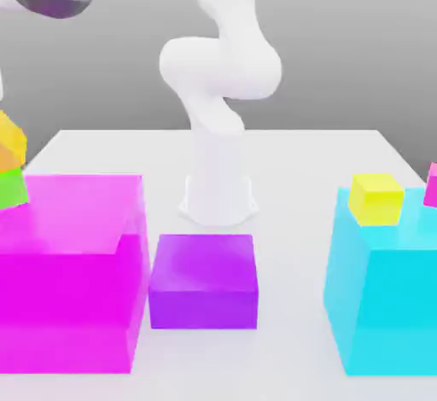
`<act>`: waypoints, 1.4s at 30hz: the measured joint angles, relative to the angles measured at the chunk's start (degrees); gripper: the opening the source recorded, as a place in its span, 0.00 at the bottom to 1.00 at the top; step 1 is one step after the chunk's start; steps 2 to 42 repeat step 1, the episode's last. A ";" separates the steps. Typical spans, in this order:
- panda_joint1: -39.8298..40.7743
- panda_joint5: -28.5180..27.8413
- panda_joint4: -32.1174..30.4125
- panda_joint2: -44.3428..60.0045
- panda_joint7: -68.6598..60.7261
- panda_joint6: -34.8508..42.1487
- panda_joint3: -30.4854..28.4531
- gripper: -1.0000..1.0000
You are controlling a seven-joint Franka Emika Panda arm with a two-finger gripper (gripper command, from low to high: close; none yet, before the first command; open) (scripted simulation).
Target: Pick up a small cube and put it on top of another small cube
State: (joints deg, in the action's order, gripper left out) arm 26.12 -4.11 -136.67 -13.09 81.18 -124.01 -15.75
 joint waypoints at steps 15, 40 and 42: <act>-0.04 -0.13 0.53 -0.32 0.11 0.86 0.00 1.00; -0.04 -0.13 0.53 -0.32 0.11 0.86 0.00 1.00; -0.04 -0.13 0.53 -0.32 0.11 0.86 0.00 1.00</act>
